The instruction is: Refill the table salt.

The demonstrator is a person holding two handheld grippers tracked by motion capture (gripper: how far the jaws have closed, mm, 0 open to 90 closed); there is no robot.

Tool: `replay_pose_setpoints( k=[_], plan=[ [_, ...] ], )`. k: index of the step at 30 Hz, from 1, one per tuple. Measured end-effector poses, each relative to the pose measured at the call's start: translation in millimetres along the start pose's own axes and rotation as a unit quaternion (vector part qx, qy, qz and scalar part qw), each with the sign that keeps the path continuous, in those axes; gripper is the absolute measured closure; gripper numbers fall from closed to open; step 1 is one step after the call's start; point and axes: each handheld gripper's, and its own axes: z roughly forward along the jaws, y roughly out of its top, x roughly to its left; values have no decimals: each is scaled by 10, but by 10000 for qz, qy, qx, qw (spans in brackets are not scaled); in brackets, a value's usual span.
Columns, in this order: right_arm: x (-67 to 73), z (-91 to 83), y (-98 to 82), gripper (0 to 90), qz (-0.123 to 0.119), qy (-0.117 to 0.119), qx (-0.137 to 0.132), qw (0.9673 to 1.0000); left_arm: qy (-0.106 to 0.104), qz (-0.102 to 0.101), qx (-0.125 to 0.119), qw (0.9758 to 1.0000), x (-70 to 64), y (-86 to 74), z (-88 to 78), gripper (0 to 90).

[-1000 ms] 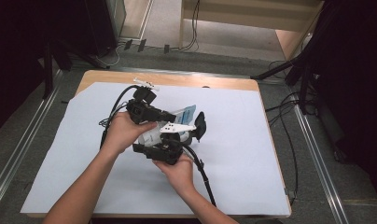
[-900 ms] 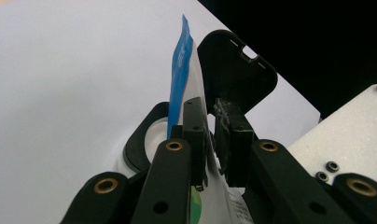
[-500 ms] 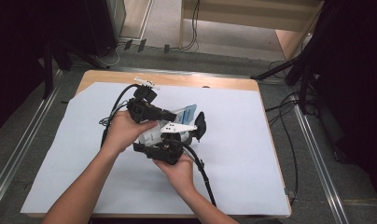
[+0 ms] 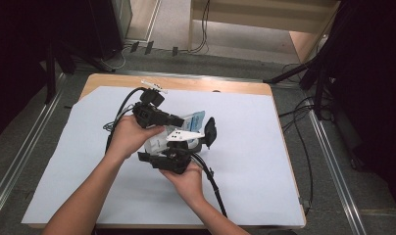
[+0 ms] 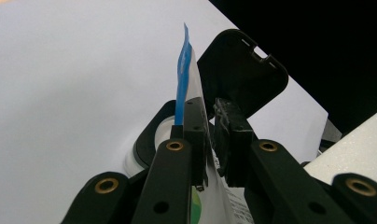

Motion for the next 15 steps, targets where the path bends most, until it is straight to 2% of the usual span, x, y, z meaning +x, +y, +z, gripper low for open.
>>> replay_pose_setpoints(
  k=[15],
  plan=[
    [-4,14,-6,575,15,10,2,10000,9,65,-14,10000,-20,5,3,835]
  ],
)
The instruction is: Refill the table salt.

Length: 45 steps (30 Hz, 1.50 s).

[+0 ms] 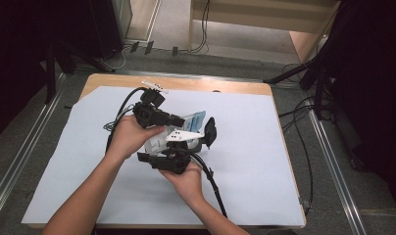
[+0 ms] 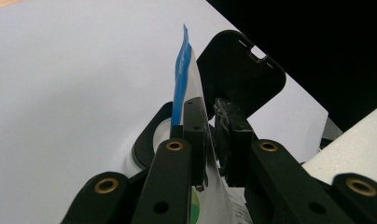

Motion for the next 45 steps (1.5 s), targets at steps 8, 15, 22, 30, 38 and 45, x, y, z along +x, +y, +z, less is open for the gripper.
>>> replay_pose_setpoints(
  k=[8,15,22,30,38,45],
  plan=[
    [0,-2,0,576,-2,-12,10,10000,7,8,22,10000,11,-2,1,835],
    [2,-5,-1,575,-13,-29,19,10000,-2,6,16,10000,13,-3,3,834],
    [2,-4,-2,568,-14,-32,16,10000,-4,19,11,10000,11,-4,5,834],
    [14,10,-8,570,-60,-40,16,10000,13,16,42,10000,19,-8,-2,832],
    [13,-3,-3,619,-76,-71,30,9999,0,19,53,10000,18,-7,5,829],
    [14,-23,4,660,-68,-94,47,9999,-14,39,51,10000,16,-5,6,829]
  ],
)
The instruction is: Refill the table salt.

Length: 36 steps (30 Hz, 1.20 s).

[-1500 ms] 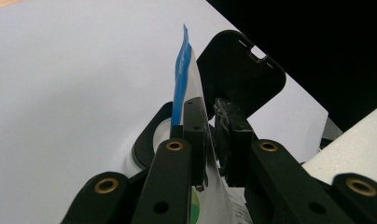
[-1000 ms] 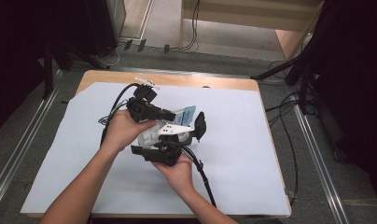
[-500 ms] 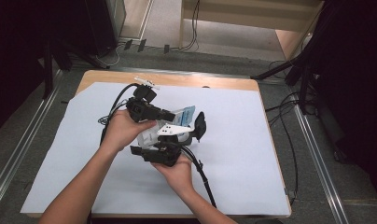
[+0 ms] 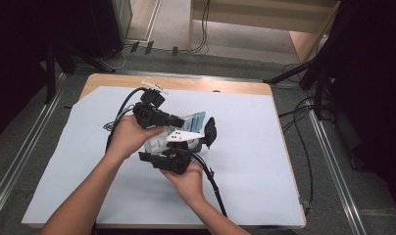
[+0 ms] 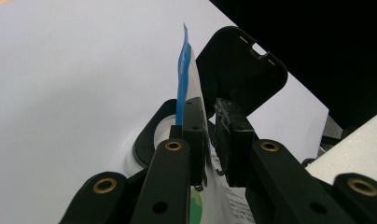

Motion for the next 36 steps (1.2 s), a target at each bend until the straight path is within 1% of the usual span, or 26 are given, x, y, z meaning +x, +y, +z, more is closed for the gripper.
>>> replay_pose_setpoints(
  k=[2,4,6,7,11,12,14,16,20,21,22,23,27,32,36],
  plan=[
    [-1,0,0,661,-18,-25,-9,10000,-19,5,4,10000,3,-1,2,829],
    [-2,5,-5,654,-4,-14,-5,10000,4,26,18,10000,4,-4,4,828],
    [-1,17,-17,635,-29,-63,-16,10000,-8,22,6,10000,5,-11,10,828],
    [1,23,-22,629,-36,-69,-14,10000,23,44,25,10000,4,-15,10,827],
    [1,41,-38,601,-124,-114,34,9999,-48,45,14,10000,23,-46,14,823],
    [1,44,-43,584,-118,-117,35,9999,-27,51,31,10000,26,-49,14,822],
    [2,56,-51,573,-130,-130,34,9998,-28,102,59,9999,33,-57,16,821],
    [-4,63,-61,570,-182,-167,60,9997,-10,133,51,9999,28,-64,25,818],
    [-23,67,-86,569,-198,-219,46,9996,-6,210,92,9997,34,-87,40,808],
    [-29,67,-93,568,-206,-227,29,9995,-22,213,109,9997,46,-103,47,806],
    [-39,69,-105,568,-226,-252,45,9994,9,224,150,9996,54,-111,48,805],
    [-40,72,-113,568,-217,-264,48,9994,-31,203,170,9996,71,-130,55,806],
    [-49,102,-160,572,-247,-302,97,9992,-21,191,212,9996,107,-175,59,803],
    [-54,126,-198,586,-286,-349,119,9989,-88,220,222,9995,120,-203,70,798],
    [-70,139,-222,591,-267,-378,154,9988,-78,274,287,9992,120,-219,73,797]
  ],
)
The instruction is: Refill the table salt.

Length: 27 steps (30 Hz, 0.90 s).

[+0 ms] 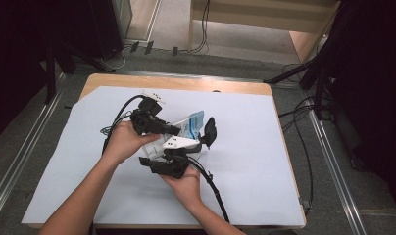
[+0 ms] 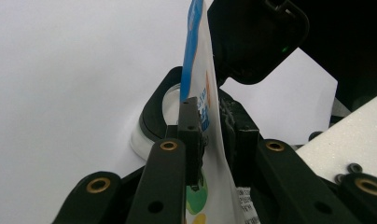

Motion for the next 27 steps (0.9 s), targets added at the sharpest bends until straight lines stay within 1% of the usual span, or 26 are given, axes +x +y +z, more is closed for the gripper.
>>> replay_pose_setpoints(
  k=[6,7,11,13,14,16,23,27],
  plan=[
    [-1,15,-20,595,-57,-43,23,10000,-23,83,12,10000,0,-17,-8,793],
    [-1,17,-22,595,-64,-54,27,10000,2,121,42,9999,0,-21,-12,791],
    [-3,30,-40,595,-68,-76,64,9999,-29,132,45,9999,12,-41,-23,785],
    [-2,33,-48,595,-93,-97,80,9999,-45,98,25,9999,21,-54,-26,784],
    [-3,37,-53,595,-101,-103,88,9999,-54,106,62,9999,31,-57,-33,783],
    [-6,42,-69,596,-125,-114,92,9998,-116,79,24,9999,50,-73,-36,783],
    [-10,58,-111,599,-180,-196,139,9995,-151,103,47,9998,63,-100,-57,784],
    [-17,63,-137,602,-185,-230,173,9994,-165,58,40,9998,81,-124,-74,800]
  ],
)
